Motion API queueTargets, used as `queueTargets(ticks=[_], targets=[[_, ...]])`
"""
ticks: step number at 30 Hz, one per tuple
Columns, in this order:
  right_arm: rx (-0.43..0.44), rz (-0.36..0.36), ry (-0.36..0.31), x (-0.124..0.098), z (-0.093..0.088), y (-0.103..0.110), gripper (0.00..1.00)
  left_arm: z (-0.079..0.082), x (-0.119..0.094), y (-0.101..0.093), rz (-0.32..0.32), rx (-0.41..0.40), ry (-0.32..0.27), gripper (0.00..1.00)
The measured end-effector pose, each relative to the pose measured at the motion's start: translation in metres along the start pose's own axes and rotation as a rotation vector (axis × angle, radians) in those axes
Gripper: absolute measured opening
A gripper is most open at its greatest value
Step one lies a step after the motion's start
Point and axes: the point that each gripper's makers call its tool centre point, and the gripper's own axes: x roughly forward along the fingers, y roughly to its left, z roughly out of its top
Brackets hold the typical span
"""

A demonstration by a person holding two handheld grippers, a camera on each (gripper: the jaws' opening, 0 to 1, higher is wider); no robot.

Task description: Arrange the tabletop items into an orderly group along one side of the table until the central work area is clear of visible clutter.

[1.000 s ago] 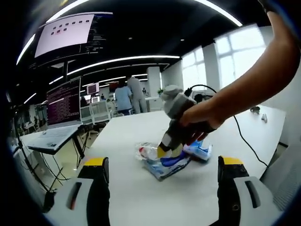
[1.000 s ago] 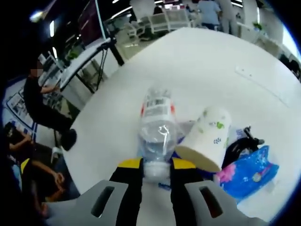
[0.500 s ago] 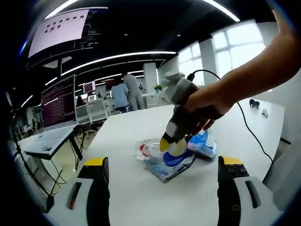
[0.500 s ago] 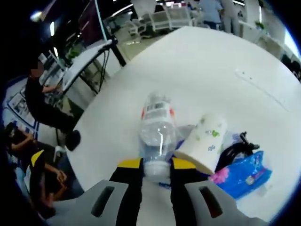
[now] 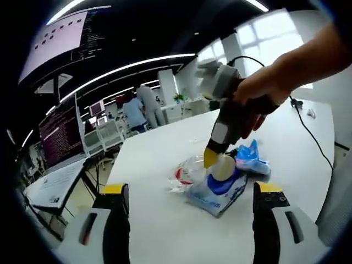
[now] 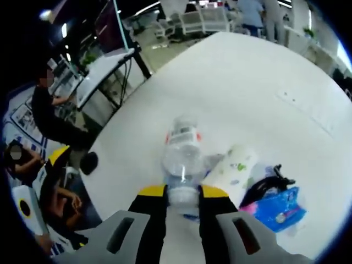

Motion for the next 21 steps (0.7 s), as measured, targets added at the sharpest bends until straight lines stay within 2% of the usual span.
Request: queueTargets(ticks=[1, 4, 15, 21], targets=[[-0.001, 0.001, 0.002, -0.001, 0.001, 0.0, 0.18, -0.003, 0.004, -0.001, -0.013, 0.022, 0.018, 0.93], [-0.004, 0.004, 0.015, -0.003, 0.002, 0.0, 0.18, -0.002, 0.017, -0.002, -0.041, 0.067, 0.019, 0.92], [-0.031, 0.009, 0.052, -0.01, 0.007, 0.001, 0.18, -0.008, 0.05, -0.007, -0.136, 0.107, 0.036, 0.91], [-0.034, 0.017, 0.066, -0.013, 0.014, 0.001, 0.18, -0.015, 0.068, -0.004, -0.191, 0.155, 0.071, 0.88]])
